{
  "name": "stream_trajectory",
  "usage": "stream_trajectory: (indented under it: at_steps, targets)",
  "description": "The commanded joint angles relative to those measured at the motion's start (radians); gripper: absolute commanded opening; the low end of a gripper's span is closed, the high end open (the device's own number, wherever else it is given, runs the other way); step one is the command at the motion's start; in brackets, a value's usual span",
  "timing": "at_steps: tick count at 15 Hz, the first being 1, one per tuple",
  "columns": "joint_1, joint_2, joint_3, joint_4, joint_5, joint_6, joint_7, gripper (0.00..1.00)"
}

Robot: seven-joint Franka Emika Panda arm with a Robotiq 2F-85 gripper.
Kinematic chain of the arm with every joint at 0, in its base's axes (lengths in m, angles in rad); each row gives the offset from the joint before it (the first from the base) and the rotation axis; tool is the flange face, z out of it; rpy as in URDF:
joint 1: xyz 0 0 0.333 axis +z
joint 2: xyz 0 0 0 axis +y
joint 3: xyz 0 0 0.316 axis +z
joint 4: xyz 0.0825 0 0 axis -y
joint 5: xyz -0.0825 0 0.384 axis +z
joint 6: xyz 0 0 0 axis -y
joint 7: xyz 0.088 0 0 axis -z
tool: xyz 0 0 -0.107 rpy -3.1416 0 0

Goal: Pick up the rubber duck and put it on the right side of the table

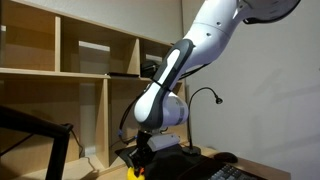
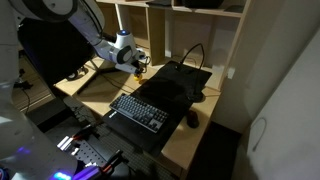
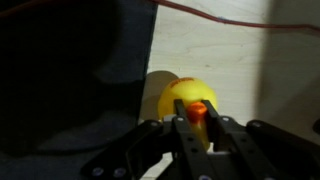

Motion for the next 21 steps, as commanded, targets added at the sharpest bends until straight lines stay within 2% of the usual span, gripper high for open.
stream_trajectory:
  at_steps: [1, 3, 5, 7, 8, 12, 13, 17, 19, 21]
  targets:
    - [-0.078, -0.185, 0.019, -0.127, 0.057, -0.033, 0.004, 0.05]
    - [-0.076, -0.259, -0.049, -0.171, 0.051, -0.073, 0.065, 0.05]
    - [-0.156, -0.305, -0.020, -0.201, 0.164, -0.152, 0.005, 0.05]
    - [-0.180, -0.358, -0.013, -0.244, 0.266, -0.208, -0.064, 0.05]
    - [-0.137, -0.292, -0.048, -0.176, 0.199, -0.170, -0.017, 0.21]
    - [-0.149, -0.336, -0.046, -0.220, 0.244, -0.200, -0.045, 0.21]
    - [-0.168, -0.324, -0.043, -0.212, 0.288, -0.191, -0.066, 0.05]
    - [-0.250, -0.339, -0.125, -0.240, 0.408, -0.120, -0.078, 0.05]
    - [-0.288, -0.325, -0.182, -0.240, 0.406, -0.064, -0.059, 0.05]
    - [-0.322, -0.301, -0.208, -0.224, 0.411, -0.088, -0.083, 0.05]
